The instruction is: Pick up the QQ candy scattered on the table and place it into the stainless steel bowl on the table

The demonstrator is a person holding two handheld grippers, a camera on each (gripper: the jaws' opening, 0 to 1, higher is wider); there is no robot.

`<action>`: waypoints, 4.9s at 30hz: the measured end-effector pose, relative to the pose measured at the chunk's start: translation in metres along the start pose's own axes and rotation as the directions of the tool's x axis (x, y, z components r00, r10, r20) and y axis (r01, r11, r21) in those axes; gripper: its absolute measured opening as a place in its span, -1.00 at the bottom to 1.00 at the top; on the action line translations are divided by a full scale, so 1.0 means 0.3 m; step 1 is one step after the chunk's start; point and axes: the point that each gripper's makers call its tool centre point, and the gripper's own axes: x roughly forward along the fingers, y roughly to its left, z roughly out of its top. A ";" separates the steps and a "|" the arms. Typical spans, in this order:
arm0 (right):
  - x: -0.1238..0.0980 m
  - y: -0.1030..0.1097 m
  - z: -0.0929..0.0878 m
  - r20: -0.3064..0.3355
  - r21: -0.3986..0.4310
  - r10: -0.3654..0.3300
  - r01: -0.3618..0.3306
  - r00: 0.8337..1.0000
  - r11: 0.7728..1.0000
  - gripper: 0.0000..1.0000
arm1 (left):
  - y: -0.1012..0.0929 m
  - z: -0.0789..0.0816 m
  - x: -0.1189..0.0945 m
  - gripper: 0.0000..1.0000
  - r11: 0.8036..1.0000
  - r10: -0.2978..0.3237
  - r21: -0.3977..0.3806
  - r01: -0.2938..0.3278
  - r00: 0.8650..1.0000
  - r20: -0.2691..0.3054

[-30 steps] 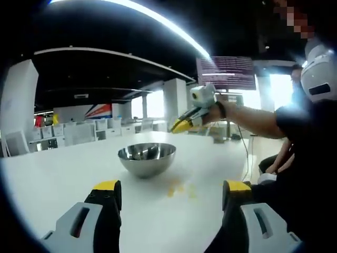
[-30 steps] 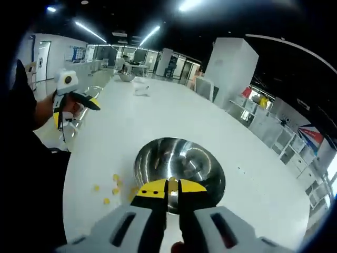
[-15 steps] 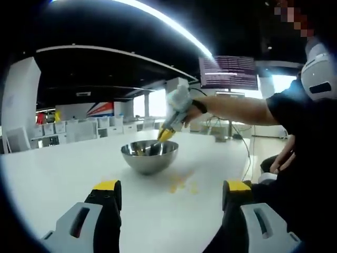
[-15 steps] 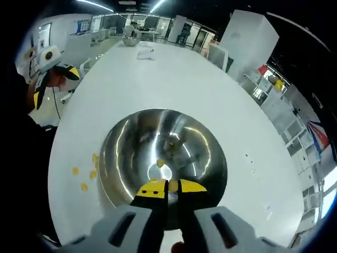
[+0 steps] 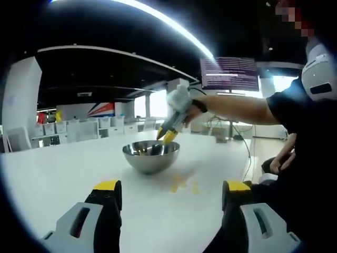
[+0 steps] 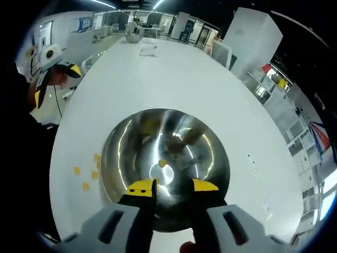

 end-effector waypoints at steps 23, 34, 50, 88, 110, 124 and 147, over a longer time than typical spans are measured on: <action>-0.285 0.121 0.025 0.290 0.074 -0.086 0.068 0.953 0.995 -0.49 | -0.028 -0.007 0.028 0.56 0.999 -0.032 0.003 0.032 0.999 -0.003; -0.395 0.249 -0.071 0.495 0.250 -0.193 0.073 0.847 0.965 -0.49 | -0.024 -0.002 0.055 0.56 0.999 -0.042 0.001 0.042 0.999 -0.001; -0.405 0.429 -0.212 0.613 0.418 -0.329 0.059 0.719 0.906 -0.49 | -0.029 0.002 0.058 0.56 0.999 -0.042 0.001 0.042 0.999 0.012; -0.020 0.542 -0.155 0.466 0.274 -0.123 -0.011 0.876 0.962 -0.57 | -0.016 -0.009 0.009 0.53 1.000 -0.016 0.003 0.016 1.000 0.003; 0.078 0.535 -0.156 0.436 0.278 -0.082 -0.047 0.896 0.960 -0.74 | -0.005 -0.008 0.001 0.53 1.000 -0.002 0.002 0.002 1.000 -0.002; 0.067 0.521 -0.147 0.460 0.300 -0.094 -0.054 0.883 0.953 -0.82 | -0.012 -0.013 0.014 0.53 1.000 -0.008 0.000 0.008 1.000 -0.008; -0.387 0.418 -0.125 0.576 0.386 -0.304 0.075 0.759 0.919 -0.82 | -0.037 -0.020 0.059 0.51 0.999 -0.042 -0.008 0.042 0.999 -0.007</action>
